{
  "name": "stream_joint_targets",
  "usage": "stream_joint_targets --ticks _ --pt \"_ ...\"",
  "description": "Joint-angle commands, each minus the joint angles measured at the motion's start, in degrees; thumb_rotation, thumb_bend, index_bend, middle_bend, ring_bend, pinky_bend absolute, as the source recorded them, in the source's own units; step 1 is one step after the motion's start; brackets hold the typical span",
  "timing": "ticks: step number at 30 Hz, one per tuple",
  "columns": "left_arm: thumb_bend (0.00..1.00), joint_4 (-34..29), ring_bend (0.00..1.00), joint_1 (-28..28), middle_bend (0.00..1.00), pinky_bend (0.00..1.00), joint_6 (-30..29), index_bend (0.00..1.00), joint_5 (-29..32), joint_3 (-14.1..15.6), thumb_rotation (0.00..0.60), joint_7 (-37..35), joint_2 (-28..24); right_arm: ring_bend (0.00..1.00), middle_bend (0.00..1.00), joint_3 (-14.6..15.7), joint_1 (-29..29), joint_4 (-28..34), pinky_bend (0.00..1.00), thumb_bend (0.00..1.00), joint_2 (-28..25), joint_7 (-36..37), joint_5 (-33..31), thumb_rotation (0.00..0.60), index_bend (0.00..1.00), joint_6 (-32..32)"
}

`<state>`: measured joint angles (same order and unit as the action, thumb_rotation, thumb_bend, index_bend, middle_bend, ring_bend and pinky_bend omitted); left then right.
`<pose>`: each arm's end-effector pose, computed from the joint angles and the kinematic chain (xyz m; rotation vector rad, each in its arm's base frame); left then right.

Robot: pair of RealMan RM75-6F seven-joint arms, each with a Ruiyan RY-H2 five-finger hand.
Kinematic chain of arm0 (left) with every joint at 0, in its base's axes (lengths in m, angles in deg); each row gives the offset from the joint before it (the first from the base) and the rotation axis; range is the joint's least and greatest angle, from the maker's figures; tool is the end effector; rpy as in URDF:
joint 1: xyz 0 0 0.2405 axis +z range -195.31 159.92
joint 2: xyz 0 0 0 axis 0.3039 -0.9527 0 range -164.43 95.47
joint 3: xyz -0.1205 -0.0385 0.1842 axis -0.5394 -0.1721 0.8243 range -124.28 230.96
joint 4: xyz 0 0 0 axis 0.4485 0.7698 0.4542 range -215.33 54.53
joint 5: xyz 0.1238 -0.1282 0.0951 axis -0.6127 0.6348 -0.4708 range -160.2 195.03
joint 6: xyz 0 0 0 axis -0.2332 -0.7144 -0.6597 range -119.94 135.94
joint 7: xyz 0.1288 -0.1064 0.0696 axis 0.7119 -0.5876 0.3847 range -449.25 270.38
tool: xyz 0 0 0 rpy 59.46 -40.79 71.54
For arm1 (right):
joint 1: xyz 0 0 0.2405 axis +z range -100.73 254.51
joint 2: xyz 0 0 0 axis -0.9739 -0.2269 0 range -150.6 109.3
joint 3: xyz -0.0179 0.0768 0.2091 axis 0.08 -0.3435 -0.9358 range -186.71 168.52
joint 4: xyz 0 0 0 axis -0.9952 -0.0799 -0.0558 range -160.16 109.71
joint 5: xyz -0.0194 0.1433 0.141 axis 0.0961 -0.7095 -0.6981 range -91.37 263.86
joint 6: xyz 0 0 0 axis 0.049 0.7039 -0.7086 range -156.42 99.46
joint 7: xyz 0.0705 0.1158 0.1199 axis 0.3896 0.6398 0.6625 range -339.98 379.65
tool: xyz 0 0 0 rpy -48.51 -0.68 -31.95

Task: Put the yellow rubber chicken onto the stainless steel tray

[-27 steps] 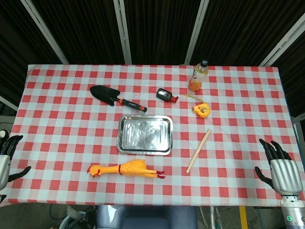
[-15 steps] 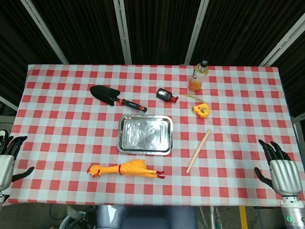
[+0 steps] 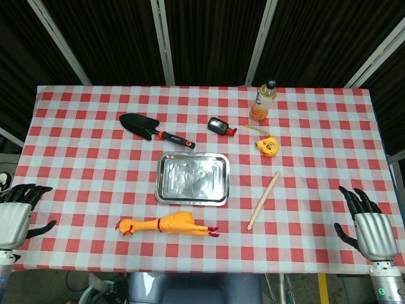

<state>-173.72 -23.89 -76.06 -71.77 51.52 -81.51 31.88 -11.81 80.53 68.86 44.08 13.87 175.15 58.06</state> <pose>-0.2597 0.2162 0.1293 -1.4965 -0.8235 -0.8716 -0.2659 -0.2078 0.1465 1.4257 -0.8293 0.8856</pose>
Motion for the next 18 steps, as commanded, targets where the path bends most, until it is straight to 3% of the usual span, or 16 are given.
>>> stream_joint_targets --ticks 1,8,14,18 --pt "0.04 -1.67 0.18 -2.4 0.28 0.18 3.67 0.22 -1.5 1.02 0.6 0.68 0.36 0.12 0.22 0.04 0.04 0.18 0.29 0.33 -0.21 -0.02 0.19 0.6 0.1 0.03" --pt "0.04 -4.16 0.18 -7.7 0.26 0.18 10.59 0.2 -5.89 2.2 0.6 3.5 1.99 0.12 0.22 0.26 0.29 0.67 0.29 0.33 -0.12 -0.17 1.1 0.6 0.1 -0.01" --pt "0.04 -4.13 0.28 -11.02 0.32 0.31 15.64 0.25 -6.41 2.07 0.6 11.71 7.81 0.12 0.22 1.07 0.5 0.8 0.29 0.33 -0.14 -0.71 2.58 0.6 0.1 -0.33" --pt "0.05 -5.14 0.3 -12.87 0.36 0.34 18.71 0.27 -4.96 1.73 0.6 14.87 11.1 0.12 0.22 1.46 0.36 1.08 0.29 0.33 -0.24 -0.78 3.05 0.6 0.1 -0.24"
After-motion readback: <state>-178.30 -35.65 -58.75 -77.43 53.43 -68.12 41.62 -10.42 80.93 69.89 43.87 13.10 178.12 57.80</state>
